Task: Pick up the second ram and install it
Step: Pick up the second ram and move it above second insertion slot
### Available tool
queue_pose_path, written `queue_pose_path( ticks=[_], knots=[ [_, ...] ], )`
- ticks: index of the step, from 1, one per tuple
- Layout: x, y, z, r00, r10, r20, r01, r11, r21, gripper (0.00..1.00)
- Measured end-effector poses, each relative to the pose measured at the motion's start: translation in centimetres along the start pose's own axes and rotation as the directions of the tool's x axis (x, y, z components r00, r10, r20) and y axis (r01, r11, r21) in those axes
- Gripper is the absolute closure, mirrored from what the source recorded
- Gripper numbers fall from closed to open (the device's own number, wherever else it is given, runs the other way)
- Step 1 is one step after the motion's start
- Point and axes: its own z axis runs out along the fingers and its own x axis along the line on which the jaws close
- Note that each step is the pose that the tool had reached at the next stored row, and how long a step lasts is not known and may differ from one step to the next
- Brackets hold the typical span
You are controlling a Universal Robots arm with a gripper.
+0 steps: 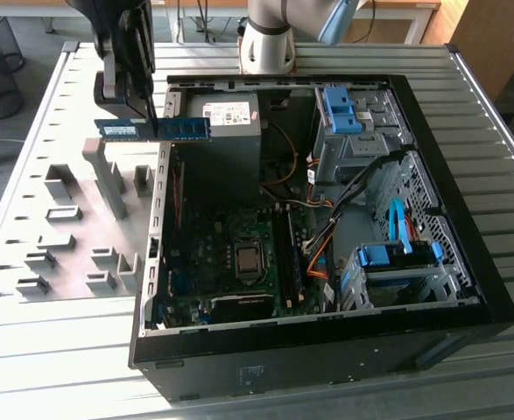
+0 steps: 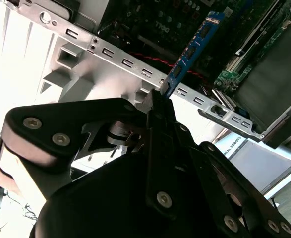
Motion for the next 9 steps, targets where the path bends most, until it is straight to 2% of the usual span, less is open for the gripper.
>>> queue_pose_path(
  ticks=[9],
  knots=[
    [-0.02,-0.59,0.00,1.0000,0.000,0.0000,0.000,1.0000,0.0000,0.86]
  ],
)
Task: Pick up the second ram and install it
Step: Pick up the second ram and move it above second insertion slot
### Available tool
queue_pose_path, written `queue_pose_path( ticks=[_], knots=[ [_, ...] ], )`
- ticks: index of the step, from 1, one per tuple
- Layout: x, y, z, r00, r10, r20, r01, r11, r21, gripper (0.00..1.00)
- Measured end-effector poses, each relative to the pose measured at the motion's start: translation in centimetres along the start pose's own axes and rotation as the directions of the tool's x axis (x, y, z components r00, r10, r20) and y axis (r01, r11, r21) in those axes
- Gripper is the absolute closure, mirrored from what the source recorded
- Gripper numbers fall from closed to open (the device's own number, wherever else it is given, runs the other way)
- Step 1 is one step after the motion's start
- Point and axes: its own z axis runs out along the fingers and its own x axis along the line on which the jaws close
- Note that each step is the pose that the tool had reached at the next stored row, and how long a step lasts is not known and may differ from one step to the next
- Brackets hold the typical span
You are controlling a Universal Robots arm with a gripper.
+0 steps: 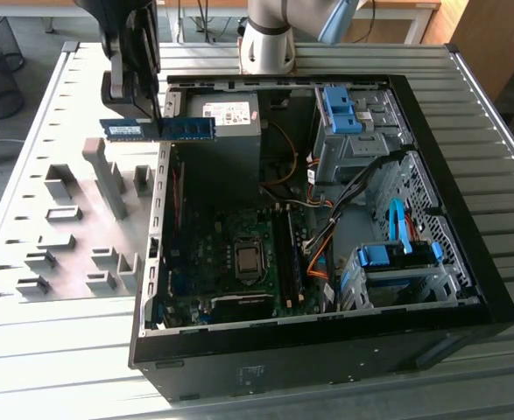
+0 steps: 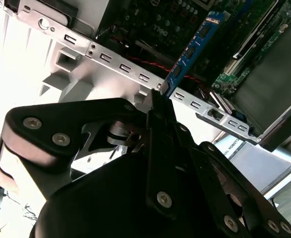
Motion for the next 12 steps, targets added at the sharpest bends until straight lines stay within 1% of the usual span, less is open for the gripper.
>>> queue_pose_path(
  ticks=[12],
  knots=[
    [-0.03,-0.80,-0.01,1.0000,0.000,0.0000,0.000,1.0000,0.0000,0.86]
  ],
)
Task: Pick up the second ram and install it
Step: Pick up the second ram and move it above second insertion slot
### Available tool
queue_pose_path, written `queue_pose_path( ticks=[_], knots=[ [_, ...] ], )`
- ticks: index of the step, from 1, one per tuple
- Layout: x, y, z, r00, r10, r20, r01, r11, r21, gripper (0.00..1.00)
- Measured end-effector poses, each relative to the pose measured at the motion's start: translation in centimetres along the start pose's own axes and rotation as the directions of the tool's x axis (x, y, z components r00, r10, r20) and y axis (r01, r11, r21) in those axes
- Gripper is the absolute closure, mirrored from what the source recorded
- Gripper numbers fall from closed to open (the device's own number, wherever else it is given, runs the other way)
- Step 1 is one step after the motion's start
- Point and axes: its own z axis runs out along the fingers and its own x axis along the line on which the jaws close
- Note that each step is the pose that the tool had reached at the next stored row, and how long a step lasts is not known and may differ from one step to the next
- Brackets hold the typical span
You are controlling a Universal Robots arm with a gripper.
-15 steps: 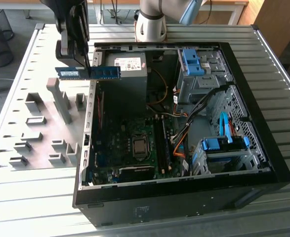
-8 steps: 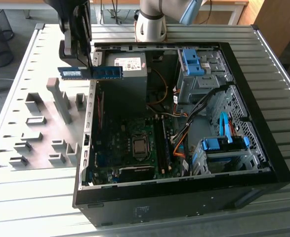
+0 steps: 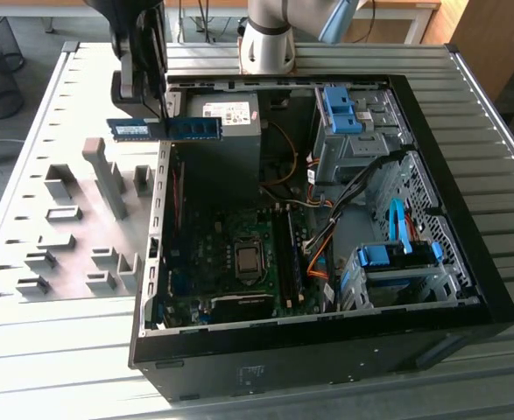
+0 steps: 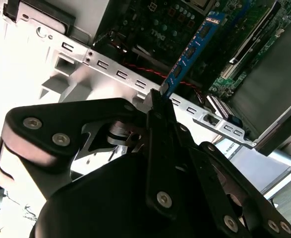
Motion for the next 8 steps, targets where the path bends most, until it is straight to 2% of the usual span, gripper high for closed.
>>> queue_pose_path(
  ticks=[8],
  knots=[
    [-0.02,-0.42,0.00,1.0000,0.000,0.0000,0.000,1.0000,0.0000,0.86]
  ],
)
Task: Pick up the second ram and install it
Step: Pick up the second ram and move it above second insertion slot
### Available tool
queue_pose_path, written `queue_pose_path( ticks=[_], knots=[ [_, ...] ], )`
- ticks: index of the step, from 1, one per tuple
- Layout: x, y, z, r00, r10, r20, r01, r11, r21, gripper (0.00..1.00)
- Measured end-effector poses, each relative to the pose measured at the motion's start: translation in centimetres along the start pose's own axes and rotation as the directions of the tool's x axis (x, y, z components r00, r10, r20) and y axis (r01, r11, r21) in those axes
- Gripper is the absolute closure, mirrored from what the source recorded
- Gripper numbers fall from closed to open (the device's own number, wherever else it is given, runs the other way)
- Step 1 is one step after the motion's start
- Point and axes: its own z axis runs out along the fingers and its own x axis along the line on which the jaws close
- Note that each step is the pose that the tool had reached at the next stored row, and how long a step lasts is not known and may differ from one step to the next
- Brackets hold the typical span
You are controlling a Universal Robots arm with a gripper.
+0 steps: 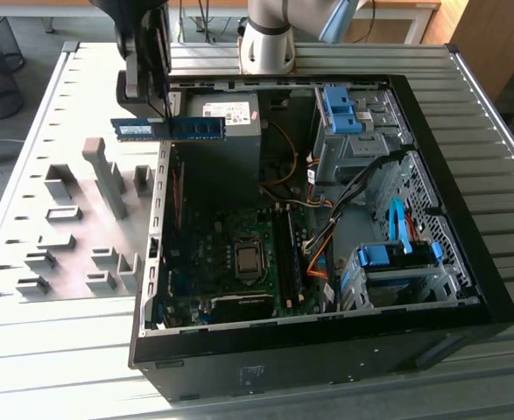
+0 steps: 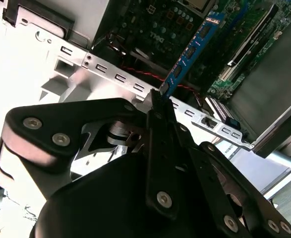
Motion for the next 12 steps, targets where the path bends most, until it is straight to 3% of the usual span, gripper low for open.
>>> queue_pose_path(
  ticks=[12],
  knots=[
    [-0.03,-0.70,0.00,1.0000,0.000,0.0001,0.000,1.0000,0.0000,0.86]
  ],
)
